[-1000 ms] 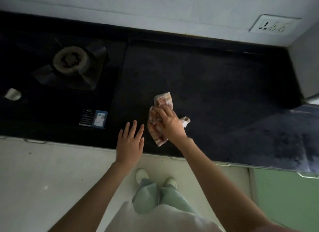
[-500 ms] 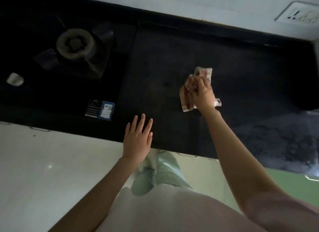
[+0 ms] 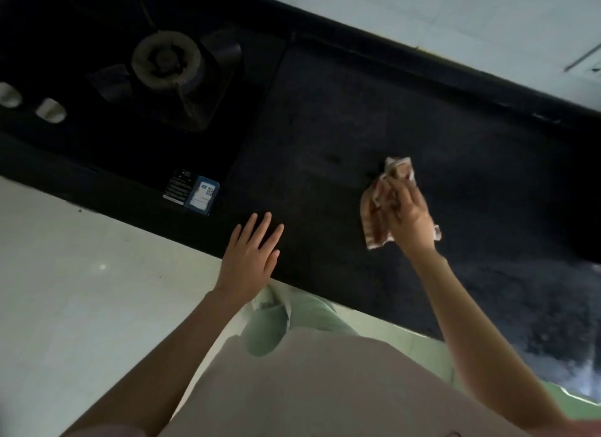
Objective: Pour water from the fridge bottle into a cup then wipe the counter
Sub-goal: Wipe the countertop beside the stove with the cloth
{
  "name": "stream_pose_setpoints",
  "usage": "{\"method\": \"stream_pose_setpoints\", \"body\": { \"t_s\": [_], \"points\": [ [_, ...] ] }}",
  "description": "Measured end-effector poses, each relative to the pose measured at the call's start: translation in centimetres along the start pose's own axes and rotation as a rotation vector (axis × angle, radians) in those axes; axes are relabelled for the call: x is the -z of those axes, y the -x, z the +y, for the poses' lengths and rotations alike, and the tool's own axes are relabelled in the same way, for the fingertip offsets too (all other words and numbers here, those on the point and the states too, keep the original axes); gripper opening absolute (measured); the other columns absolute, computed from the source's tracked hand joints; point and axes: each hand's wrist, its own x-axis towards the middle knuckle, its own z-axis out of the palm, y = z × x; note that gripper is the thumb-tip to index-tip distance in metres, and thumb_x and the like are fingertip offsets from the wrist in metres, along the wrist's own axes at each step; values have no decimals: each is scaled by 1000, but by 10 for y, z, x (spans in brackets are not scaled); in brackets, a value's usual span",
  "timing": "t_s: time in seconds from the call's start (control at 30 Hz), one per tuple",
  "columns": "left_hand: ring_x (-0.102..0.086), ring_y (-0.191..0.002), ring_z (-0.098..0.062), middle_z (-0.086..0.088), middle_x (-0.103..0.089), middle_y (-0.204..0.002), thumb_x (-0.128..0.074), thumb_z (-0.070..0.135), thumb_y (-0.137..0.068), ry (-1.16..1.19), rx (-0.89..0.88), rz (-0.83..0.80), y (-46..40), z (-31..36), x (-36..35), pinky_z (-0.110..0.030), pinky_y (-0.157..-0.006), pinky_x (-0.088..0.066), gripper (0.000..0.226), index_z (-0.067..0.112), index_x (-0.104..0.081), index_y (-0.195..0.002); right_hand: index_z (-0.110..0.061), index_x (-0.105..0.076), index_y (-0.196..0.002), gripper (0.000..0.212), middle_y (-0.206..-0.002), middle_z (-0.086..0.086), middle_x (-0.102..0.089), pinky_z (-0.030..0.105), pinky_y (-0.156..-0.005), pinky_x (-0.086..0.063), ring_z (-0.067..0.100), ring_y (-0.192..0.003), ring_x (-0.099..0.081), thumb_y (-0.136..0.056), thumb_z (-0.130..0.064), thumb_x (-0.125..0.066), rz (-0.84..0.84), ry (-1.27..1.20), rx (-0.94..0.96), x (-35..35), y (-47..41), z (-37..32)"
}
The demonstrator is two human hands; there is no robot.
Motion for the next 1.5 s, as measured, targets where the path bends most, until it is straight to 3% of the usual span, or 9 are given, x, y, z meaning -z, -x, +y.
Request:
{"method": "stream_pose_setpoints", "body": {
  "t_s": [0.17, 0.37, 0.47, 0.57, 0.73, 0.93, 1.1, 1.23, 1.5],
  "points": [
    [-35, -139, -35, -12, -39, -150, -29, 36, -97, 16, 20, 2, -1, 3, 1, -53, -109, -34, 50, 18, -46, -140, -17, -48, -135, 51, -146, 10, -39, 46, -103, -39, 36, -129, -42, -85, -20, -57, 1, -1, -119, -12, -107, -20],
    [-31, -141, -34, -13, -36, -152, -36, 32, -99, -17, 28, 21, -17, 9, 9, -53, -111, -32, 46, 16, -43, -142, -14, -52, -130, 47, -139, 13, -46, 50, -90, -50, 37, -120, -51, -84, -15, -60, -130, 1, 257, -57, -102, -78],
    [-29, -142, -33, -13, -34, -153, -43, 31, -97, -10, 46, 16, -38, 11, 15, -54, -111, -32, 49, 17, -40, -144, -18, -41, -141, 58, -150, 9, -35, 45, -98, -48, 33, -133, -41, -87, -15, -63, -186, 10, 342, -47, -48, -63],
    [-27, -143, -33, -12, -31, -155, -44, 31, -96, 4, 33, 8, -68, 15, 22, -54, -112, -31, 51, 18, -37, -145, -17, -45, -139, 56, -148, 11, -39, 38, -102, -43, 31, -133, -42, -87, -14, -64, -98, -28, 249, -16, -7, -20],
    [-18, -146, -31, -9, -21, -159, -41, 34, -97, -18, 21, -20, -115, 26, 30, -52, -115, -24, 55, 23, -27, -149, -12, -52, -132, 50, -140, 14, -47, 49, -95, -47, 37, -123, -48, -83, -15, -59, -23, -7, 15, 26, -69, 52],
    [-17, -146, -33, -9, -20, -159, -34, 37, -97, -84, 35, -78, -135, 32, 26, -54, -114, -25, 55, 24, -26, -150, -19, -45, -137, 52, -150, 7, -34, 40, -106, -37, 34, -131, -40, -87, -23, -58, -30, 4, -103, -1, -198, 16],
    [-24, -143, -36, -11, -28, -156, -46, 34, -95, -83, 25, -67, -133, 29, 24, -56, -112, -29, 55, 22, -32, -147, -16, -46, -137, 55, -147, 12, -37, 51, -95, -47, 36, -124, -47, -84, -18, -63, -142, 27, 189, -39, -183, -40],
    [-21, -144, -34, -9, -25, -157, -47, 34, -95, -80, 38, -57, -133, 29, 22, -54, -113, -25, 56, 25, -30, -148, -24, -35, -143, 63, -153, 6, -31, 45, -103, -41, 32, -136, -38, -86, -20, -63, -179, -11, 313, -28, -103, -22],
    [-23, -143, -36, -10, -29, -156, -46, 35, -95, -53, 38, -45, -133, 31, 21, -56, -112, -26, 55, 23, -33, -147, -13, -52, -131, 47, -138, 17, -47, 40, -93, -43, 39, -118, -51, -84, -14, -58, 66, -4, -89, 40, -156, 90]
  ]
}}
